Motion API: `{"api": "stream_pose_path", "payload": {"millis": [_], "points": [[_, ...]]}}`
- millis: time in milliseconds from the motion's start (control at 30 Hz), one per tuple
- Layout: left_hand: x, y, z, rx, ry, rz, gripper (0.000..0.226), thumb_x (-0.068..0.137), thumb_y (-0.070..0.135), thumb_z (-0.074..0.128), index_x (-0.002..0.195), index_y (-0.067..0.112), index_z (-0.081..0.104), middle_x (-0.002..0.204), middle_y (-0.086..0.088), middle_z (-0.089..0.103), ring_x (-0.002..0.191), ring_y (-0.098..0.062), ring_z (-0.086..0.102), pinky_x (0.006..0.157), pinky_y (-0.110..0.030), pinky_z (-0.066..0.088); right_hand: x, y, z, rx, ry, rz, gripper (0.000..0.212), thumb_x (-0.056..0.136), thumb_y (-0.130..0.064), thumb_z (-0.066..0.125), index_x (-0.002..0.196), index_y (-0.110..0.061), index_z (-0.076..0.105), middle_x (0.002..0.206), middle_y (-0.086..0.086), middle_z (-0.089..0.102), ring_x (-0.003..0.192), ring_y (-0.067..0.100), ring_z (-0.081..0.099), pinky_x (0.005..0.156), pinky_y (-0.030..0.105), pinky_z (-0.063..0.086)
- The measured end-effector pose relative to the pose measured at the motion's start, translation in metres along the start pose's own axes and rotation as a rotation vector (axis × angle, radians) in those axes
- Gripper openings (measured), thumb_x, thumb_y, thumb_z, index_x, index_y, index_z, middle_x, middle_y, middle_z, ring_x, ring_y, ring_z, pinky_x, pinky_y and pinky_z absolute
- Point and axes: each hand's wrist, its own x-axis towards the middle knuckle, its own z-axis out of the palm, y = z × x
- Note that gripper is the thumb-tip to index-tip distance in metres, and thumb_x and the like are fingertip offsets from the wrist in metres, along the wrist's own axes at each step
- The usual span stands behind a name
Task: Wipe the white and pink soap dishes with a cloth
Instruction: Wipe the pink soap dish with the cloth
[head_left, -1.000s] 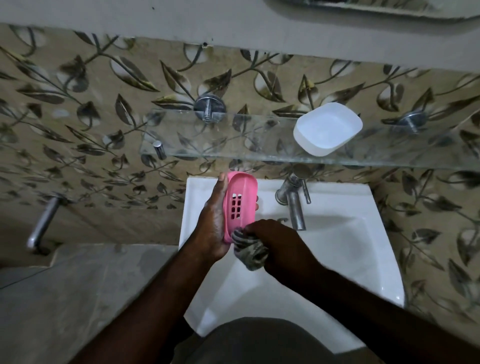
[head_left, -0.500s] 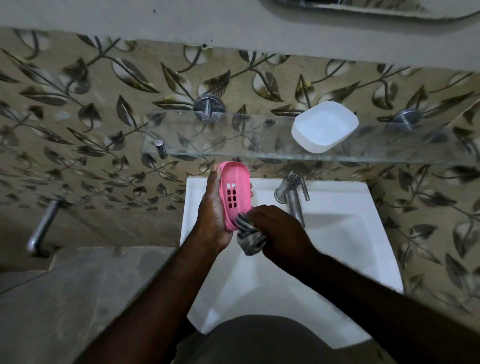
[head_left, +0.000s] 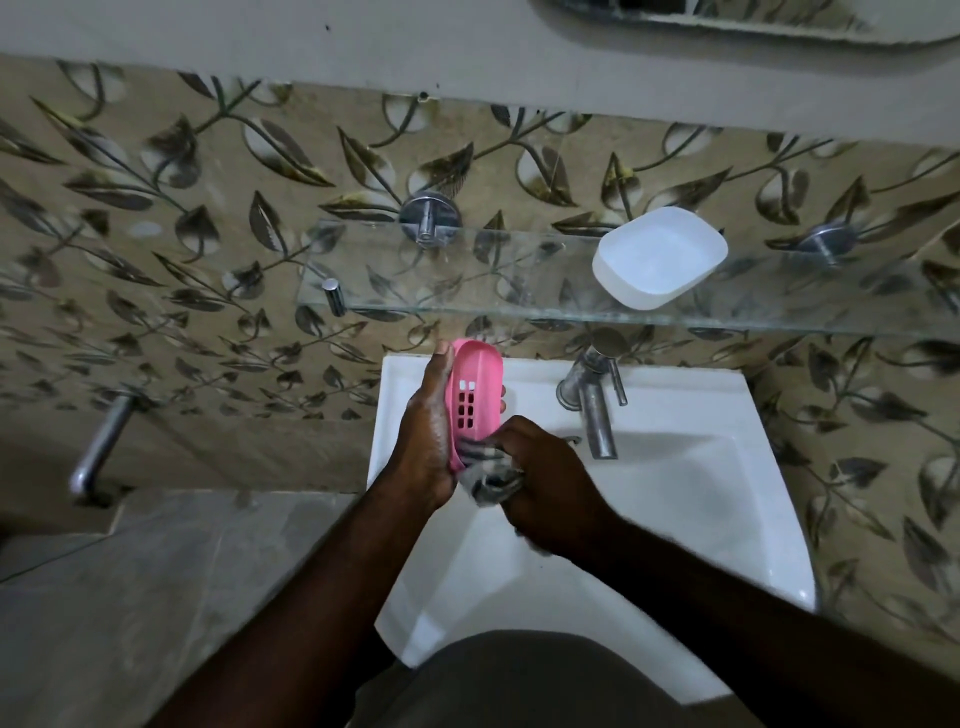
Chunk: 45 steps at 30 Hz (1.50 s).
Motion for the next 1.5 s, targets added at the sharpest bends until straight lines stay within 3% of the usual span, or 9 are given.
{"api": "stream_pose_path", "payload": {"millis": [133, 333, 533, 767, 967, 1033, 1133, 1233, 1500], "points": [[0.001, -0.004, 0.003, 0.002, 0.015, 0.059, 0.087, 0.066, 0.063, 0.064, 0.123, -0.002, 0.060, 0.104, -0.025, 0.066, 0.078, -0.027, 0.069, 0.064, -0.032, 0.057, -0.006, -0.010, 0.012, 0.235, 0.040, 0.161, 0.026, 0.079, -0.013, 0.055, 0.087, -0.037, 0.053, 0.074, -0.017, 0.055, 0.050, 0.006, 0.058, 0.046, 0.014, 0.043], [0.002, -0.008, -0.003, -0.048, 0.051, -0.094, 0.072, 0.088, 0.061, 0.049, 0.122, -0.001, 0.061, 0.079, -0.017, 0.072, 0.066, -0.026, 0.070, 0.056, -0.033, 0.059, -0.007, 0.024, -0.017, -0.293, -0.109, -0.201, 0.038, 0.064, 0.008, 0.062, 0.100, -0.002, 0.069, 0.099, 0.012, 0.067, 0.090, 0.035, 0.063, 0.069, 0.045, 0.053], [-0.003, 0.003, 0.009, 0.001, 0.029, 0.049, 0.085, 0.066, 0.065, 0.064, 0.119, -0.003, 0.062, 0.098, -0.026, 0.067, 0.074, -0.030, 0.068, 0.058, -0.032, 0.057, -0.009, -0.019, 0.015, 0.348, 0.118, 0.269, 0.015, 0.080, -0.019, 0.051, 0.082, -0.034, 0.054, 0.070, -0.010, 0.059, 0.042, 0.010, 0.058, 0.035, 0.024, 0.047], [-0.006, 0.004, 0.000, -0.055, -0.043, -0.122, 0.079, 0.069, 0.056, 0.066, 0.129, 0.006, 0.059, 0.092, -0.018, 0.069, 0.073, -0.026, 0.068, 0.064, -0.032, 0.059, -0.005, 0.025, -0.015, -0.284, 0.019, -0.378, 0.024, 0.067, 0.003, 0.078, 0.091, 0.000, 0.073, 0.095, 0.014, 0.072, 0.079, 0.035, 0.068, 0.066, 0.038, 0.056], [-0.004, 0.008, 0.010, 0.085, 0.081, 0.107, 0.089, 0.061, 0.063, 0.066, 0.123, -0.001, 0.059, 0.102, -0.028, 0.065, 0.071, -0.030, 0.064, 0.060, -0.031, 0.055, 0.000, -0.025, 0.017, 0.273, 0.148, 0.221, 0.018, 0.074, -0.023, 0.054, 0.077, -0.040, 0.053, 0.076, -0.009, 0.059, 0.069, 0.013, 0.063, 0.062, 0.031, 0.054], [-0.003, 0.012, 0.009, 0.015, 0.049, 0.045, 0.085, 0.067, 0.061, 0.065, 0.125, -0.001, 0.059, 0.105, -0.027, 0.064, 0.078, -0.030, 0.065, 0.065, -0.034, 0.057, -0.001, -0.022, 0.012, 0.172, 0.134, 0.097, 0.026, 0.073, -0.016, 0.055, 0.084, -0.040, 0.057, 0.081, -0.010, 0.061, 0.074, 0.009, 0.060, 0.066, 0.018, 0.048], [-0.003, 0.017, 0.004, 0.075, -0.029, -0.120, 0.072, 0.083, 0.060, 0.057, 0.126, 0.002, 0.058, 0.098, -0.023, 0.067, 0.079, -0.030, 0.064, 0.081, -0.041, 0.053, -0.005, 0.009, -0.001, -0.176, 0.014, -0.230, 0.035, 0.067, 0.003, 0.076, 0.100, -0.006, 0.070, 0.098, 0.011, 0.069, 0.085, 0.030, 0.066, 0.072, 0.029, 0.053], [-0.004, 0.018, 0.005, 0.093, -0.096, -0.170, 0.066, 0.080, 0.059, 0.059, 0.118, 0.006, 0.063, 0.085, -0.018, 0.068, 0.078, -0.029, 0.063, 0.083, -0.042, 0.051, -0.009, 0.026, -0.005, -0.301, 0.043, -0.370, 0.033, 0.070, -0.003, 0.076, 0.101, -0.008, 0.066, 0.097, 0.011, 0.071, 0.079, 0.031, 0.066, 0.063, 0.034, 0.054], [-0.007, 0.016, 0.001, -0.100, -0.102, -0.040, 0.047, 0.076, 0.044, 0.065, 0.108, 0.009, 0.065, 0.090, -0.014, 0.063, 0.078, -0.026, 0.063, 0.074, -0.036, 0.051, 0.001, -0.007, -0.001, 0.092, 0.079, 0.005, 0.021, 0.071, -0.007, 0.055, 0.088, -0.014, 0.066, 0.085, 0.001, 0.063, 0.071, 0.011, 0.062, 0.064, 0.027, 0.052]]}}
